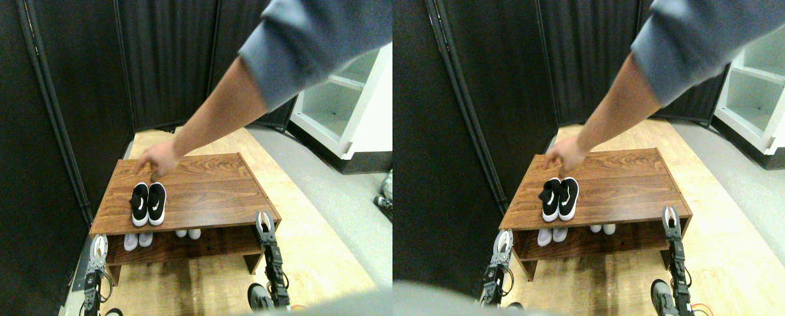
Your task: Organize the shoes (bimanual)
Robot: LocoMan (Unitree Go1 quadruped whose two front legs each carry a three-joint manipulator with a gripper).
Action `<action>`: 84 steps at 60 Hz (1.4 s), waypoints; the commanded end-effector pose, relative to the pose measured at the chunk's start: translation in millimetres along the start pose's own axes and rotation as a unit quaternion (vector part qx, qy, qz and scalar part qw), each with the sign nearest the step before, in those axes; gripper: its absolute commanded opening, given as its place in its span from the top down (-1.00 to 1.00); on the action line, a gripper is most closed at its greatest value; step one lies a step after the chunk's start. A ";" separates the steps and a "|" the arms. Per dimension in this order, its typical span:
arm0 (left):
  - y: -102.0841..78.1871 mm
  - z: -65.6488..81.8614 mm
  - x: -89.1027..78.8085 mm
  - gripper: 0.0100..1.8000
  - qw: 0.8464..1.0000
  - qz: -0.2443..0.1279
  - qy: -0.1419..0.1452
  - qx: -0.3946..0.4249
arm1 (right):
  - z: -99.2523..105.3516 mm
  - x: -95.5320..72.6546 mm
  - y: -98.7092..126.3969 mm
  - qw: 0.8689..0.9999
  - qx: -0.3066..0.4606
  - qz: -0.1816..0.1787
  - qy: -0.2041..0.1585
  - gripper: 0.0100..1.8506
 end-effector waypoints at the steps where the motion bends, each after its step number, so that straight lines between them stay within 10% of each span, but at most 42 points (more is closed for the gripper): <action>1: -13.4 -3.3 -6.1 1.00 0.999 -0.031 -0.003 -0.009 | 0.3 -1.0 10.2 1.000 0.018 0.017 -0.002 0.96; 84: -8.7 -18.5 12.2 1.00 0.999 -0.017 0.043 -0.027 | -6.1 -4.1 12.2 1.000 0.021 -0.007 0.005 0.86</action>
